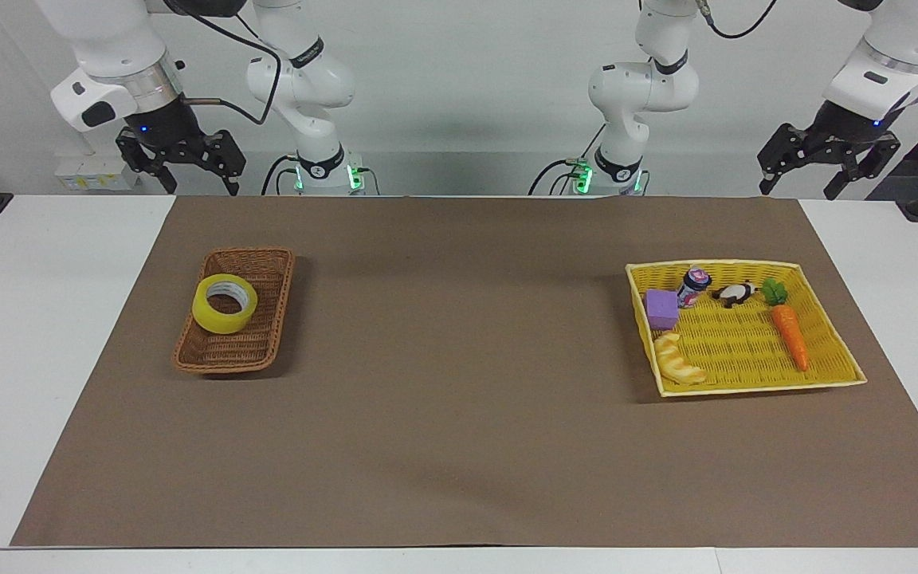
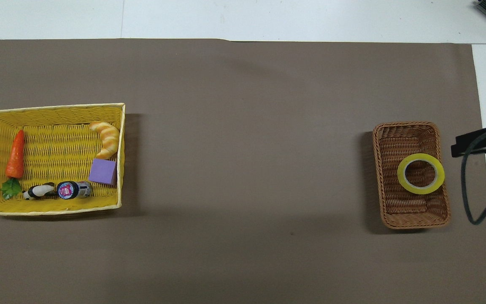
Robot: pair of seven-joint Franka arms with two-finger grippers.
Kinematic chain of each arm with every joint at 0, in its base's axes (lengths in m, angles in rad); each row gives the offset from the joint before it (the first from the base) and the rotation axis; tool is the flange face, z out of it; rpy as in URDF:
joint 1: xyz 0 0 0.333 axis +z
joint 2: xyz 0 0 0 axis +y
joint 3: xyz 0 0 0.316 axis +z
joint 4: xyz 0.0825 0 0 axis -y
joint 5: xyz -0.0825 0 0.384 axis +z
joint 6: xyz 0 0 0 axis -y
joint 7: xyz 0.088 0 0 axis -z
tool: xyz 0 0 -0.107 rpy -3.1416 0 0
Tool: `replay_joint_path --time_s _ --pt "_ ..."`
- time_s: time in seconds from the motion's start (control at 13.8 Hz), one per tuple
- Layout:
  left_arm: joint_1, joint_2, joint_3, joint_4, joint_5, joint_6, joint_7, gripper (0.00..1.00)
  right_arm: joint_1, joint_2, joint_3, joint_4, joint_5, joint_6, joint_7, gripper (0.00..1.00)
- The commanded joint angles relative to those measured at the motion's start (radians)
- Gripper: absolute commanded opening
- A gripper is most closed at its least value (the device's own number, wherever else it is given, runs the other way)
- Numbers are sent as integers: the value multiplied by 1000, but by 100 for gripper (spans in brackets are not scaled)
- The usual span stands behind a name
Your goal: Move tape to another basket
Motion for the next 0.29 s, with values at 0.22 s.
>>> replay_joint_path --time_s 0.22 --pt "10 -19 -7 -14 -1 -10 -5 100 -8 -2 6 5 31 -13 4 100"
